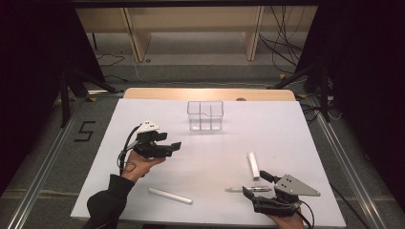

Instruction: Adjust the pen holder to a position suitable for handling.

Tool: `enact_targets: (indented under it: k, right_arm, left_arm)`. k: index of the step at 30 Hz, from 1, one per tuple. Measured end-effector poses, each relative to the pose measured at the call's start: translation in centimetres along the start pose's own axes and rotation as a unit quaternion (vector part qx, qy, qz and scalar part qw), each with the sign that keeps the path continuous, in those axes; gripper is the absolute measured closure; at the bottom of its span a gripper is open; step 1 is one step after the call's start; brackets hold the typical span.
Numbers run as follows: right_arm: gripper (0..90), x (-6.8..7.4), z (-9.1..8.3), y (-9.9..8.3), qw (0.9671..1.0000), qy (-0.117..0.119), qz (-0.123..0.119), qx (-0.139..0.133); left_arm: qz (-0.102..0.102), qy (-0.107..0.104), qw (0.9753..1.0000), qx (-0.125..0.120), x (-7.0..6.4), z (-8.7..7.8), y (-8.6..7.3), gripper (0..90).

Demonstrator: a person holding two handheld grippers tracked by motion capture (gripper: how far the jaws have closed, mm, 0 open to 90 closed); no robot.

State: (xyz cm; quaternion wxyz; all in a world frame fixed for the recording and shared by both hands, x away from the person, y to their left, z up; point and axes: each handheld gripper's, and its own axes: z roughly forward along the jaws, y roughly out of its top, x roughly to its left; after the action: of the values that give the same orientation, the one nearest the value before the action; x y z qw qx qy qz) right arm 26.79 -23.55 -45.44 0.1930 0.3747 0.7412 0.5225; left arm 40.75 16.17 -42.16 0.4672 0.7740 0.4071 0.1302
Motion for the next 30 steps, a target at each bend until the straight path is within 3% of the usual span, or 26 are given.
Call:
enact_targets:
  k: [8, 30]
  right_arm:
    - [18.1, -0.2, 0.2, -0.1, 1.0000, 0.004, 0.000, 0.004]
    - [18.1, -0.4, 0.3, -0.2, 0.9999, 0.006, -0.002, 0.012]
  left_arm:
    - [-0.009, -0.019, 0.9997, -0.010, -0.8, -0.3, -1.3, 24.4]
    - [0.023, -0.041, 0.9983, -0.035, -3.6, -2.0, -4.4, 18.8]
